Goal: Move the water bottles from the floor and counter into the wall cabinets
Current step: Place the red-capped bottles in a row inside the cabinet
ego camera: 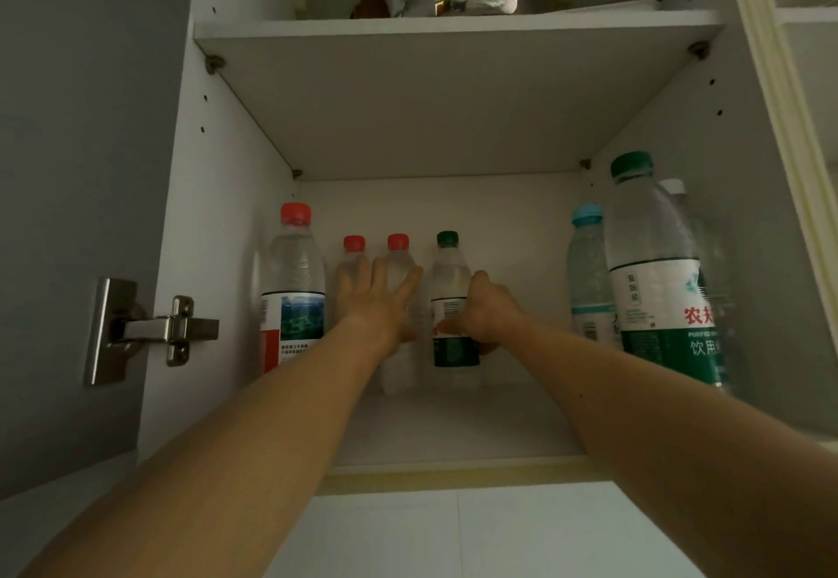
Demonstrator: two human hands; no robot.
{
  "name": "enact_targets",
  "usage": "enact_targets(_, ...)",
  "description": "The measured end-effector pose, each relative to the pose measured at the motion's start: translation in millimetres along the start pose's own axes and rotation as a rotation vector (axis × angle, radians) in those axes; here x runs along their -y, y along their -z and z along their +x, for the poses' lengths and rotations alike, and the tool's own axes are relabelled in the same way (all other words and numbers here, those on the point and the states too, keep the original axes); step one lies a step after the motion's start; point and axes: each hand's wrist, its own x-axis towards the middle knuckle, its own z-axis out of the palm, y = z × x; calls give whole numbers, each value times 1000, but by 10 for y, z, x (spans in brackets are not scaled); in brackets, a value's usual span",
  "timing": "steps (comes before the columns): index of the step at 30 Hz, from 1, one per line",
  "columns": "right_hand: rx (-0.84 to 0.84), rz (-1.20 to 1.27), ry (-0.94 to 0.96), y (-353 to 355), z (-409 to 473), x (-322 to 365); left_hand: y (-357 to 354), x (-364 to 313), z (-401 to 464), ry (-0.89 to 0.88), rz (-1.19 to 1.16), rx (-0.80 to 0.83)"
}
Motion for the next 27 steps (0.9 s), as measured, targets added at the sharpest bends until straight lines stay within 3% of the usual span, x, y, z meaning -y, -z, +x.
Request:
enact_targets(3,19,-27,11,-21,23,-25,-36,6,30,2,10,21)
enact_targets(8,70,-77,12,-52,34,-40,-136,88,23,-40,-174,23)
enact_targets(15,59,-111,59,-108,76,-26,-114,63,-28,-34,-128,-42)
enact_targets(27,112,-107,54,-135,21,-37,-14,33,-137,-27,-120,-9)
